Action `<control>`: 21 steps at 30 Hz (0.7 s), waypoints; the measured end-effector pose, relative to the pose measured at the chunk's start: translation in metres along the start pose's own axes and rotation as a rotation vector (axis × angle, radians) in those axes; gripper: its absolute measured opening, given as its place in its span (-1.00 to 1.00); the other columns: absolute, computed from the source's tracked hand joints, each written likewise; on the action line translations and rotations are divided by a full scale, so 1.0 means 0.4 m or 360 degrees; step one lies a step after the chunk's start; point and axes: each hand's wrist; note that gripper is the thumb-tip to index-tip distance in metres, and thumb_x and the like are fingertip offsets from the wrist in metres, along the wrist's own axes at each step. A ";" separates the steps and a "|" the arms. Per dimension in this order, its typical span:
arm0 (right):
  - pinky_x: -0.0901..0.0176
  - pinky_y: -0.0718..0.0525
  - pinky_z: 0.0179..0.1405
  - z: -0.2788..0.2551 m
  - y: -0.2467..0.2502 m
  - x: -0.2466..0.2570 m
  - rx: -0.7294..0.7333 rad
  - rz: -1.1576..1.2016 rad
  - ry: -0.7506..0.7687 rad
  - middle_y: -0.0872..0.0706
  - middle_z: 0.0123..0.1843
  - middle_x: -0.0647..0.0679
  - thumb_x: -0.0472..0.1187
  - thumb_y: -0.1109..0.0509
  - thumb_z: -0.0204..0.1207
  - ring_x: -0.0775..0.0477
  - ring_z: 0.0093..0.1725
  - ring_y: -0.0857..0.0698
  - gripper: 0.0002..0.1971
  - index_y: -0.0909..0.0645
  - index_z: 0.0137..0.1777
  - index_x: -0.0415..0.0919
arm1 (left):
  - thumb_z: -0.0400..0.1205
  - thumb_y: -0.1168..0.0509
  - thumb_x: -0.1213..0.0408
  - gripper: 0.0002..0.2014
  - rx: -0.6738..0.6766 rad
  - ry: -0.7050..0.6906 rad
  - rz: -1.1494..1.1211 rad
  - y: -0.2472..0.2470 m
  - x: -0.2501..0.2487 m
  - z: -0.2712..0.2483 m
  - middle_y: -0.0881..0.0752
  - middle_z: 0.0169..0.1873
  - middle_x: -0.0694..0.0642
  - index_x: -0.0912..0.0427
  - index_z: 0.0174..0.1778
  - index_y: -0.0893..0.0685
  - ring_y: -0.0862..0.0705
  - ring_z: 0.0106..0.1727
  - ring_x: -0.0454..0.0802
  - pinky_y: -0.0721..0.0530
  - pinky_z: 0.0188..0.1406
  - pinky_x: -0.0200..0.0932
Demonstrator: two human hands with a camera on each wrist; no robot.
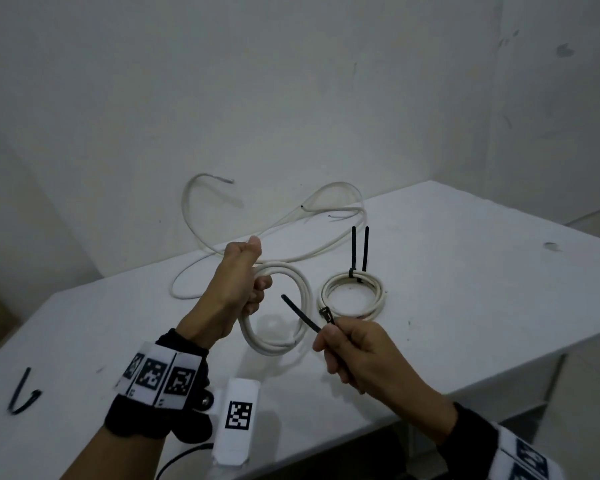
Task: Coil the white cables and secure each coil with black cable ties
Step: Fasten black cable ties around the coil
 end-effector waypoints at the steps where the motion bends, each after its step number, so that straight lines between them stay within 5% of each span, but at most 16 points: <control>1: 0.36 -0.39 -0.66 0.010 -0.010 0.005 0.0002 0.0015 0.0011 -0.60 -0.49 0.00 -0.18 -0.18 0.68 0.12 -0.57 -0.48 -0.71 -0.65 -0.22 -0.17 | 0.75 0.01 -0.06 -0.68 0.0016 -0.0007 0.0007 -0.004 0.001 -0.003 -0.46 -0.56 0.04 0.12 0.19 -0.39 -0.26 -0.58 -0.10 -0.24 -0.60 -0.25; 11: 0.32 -0.38 -0.45 0.100 -0.067 0.065 0.0120 0.0647 0.0080 -0.64 -0.22 -0.08 -0.17 -0.03 0.74 0.09 -0.41 -0.46 -0.68 -0.55 -0.15 -0.20 | 0.75 -0.03 0.18 -0.80 0.0105 0.0070 -0.0156 -0.025 0.011 -0.037 -0.40 -0.68 0.09 0.25 -0.05 -0.40 -0.26 -0.67 -0.06 -0.20 -0.65 -0.26; 15: 0.31 -0.35 -0.40 0.097 -0.071 0.048 0.0175 0.0646 0.0139 -0.64 -0.10 -0.16 -0.12 -0.09 0.71 0.10 -0.36 -0.44 -0.69 -0.56 -0.22 -0.11 | 0.75 -0.06 0.15 -0.69 0.0193 0.0128 -0.0103 -0.018 0.011 -0.038 -0.39 -0.69 0.08 0.28 -0.21 -0.43 -0.26 -0.69 -0.07 -0.21 -0.67 -0.29; 18: 0.36 -0.37 -0.39 0.092 -0.065 0.047 0.0233 0.0558 0.0119 -0.61 -0.25 -0.04 -0.06 -0.13 0.68 0.15 -0.37 -0.45 -0.70 -0.61 -0.16 -0.14 | 0.74 -0.13 0.12 -0.78 0.0137 -0.0014 0.0072 -0.021 0.022 -0.036 -0.43 -0.68 0.04 0.22 0.01 -0.52 -0.30 -0.68 -0.08 -0.22 -0.68 -0.29; 21: 0.39 -0.47 -0.26 0.085 -0.060 0.044 0.0143 0.0111 0.0198 -0.62 -0.25 0.07 -0.16 -0.19 0.69 0.20 -0.29 -0.52 -0.74 -0.69 -0.09 -0.18 | 0.73 -0.17 0.15 -0.83 0.0042 -0.0195 0.0205 -0.025 0.032 -0.028 -0.47 -0.62 0.04 0.21 0.00 -0.49 -0.38 -0.68 -0.11 -0.21 -0.67 -0.25</control>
Point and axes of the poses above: each hand's wrist, its own z-axis towards the middle knuckle, its own y-axis out of the back of the hand, x = y × z
